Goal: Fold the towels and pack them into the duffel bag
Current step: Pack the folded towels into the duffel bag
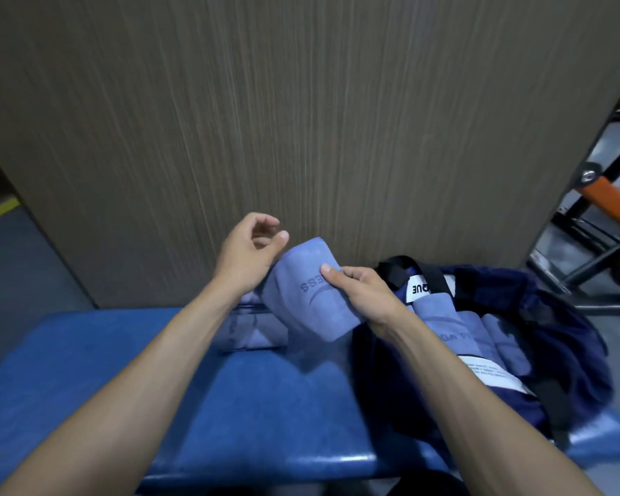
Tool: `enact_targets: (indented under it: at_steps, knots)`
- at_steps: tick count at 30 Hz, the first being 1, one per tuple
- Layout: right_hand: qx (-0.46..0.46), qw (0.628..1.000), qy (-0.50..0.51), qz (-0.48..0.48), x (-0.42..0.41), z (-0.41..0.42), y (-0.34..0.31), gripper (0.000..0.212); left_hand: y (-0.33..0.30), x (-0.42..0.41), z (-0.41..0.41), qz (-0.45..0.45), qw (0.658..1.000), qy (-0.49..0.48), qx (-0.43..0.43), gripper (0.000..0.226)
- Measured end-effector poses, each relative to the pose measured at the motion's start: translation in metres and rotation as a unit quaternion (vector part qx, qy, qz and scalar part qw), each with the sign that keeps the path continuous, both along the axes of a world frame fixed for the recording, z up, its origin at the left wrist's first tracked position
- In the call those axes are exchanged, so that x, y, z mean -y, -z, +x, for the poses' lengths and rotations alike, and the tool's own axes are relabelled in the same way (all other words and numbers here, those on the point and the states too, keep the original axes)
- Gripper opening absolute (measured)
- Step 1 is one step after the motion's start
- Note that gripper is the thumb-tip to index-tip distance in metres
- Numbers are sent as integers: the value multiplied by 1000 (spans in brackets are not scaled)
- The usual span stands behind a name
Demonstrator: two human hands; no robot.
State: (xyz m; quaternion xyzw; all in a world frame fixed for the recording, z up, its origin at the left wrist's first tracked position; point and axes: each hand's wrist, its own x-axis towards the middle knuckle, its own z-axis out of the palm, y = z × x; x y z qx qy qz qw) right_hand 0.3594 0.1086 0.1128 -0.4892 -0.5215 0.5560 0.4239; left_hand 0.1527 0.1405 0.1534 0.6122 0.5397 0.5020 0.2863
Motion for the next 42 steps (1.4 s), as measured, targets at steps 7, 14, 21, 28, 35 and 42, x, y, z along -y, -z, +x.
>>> enact_targets:
  at_steps: [7, 14, 21, 28, 35, 42]
  knots:
    - [-41, 989, 139, -11, 15, 38, 0, 43, 39, 41, 63, -160, 975, 89, 126, 11]
    - [-13, 991, 132, 12, 34, 46, 9, 35, 37, 53, 125, -241, 930, 140, 239, 35]
    - [-53, 995, 78, -9, 45, 74, -5, 36, 33, 56, 139, -209, 917, 163, 297, 27]
    - [-48, 996, 72, -15, 55, 95, -4, 54, 31, 53, 150, -194, 896, 208, 342, 29]
    - [-89, 994, 66, -9, 61, 137, -3, 50, 32, 46, 187, -221, 866, 256, 369, 21]
    - [-64, 991, 105, -53, 67, 176, 0, 64, 40, 43, 236, -260, 862, 287, 326, 30]
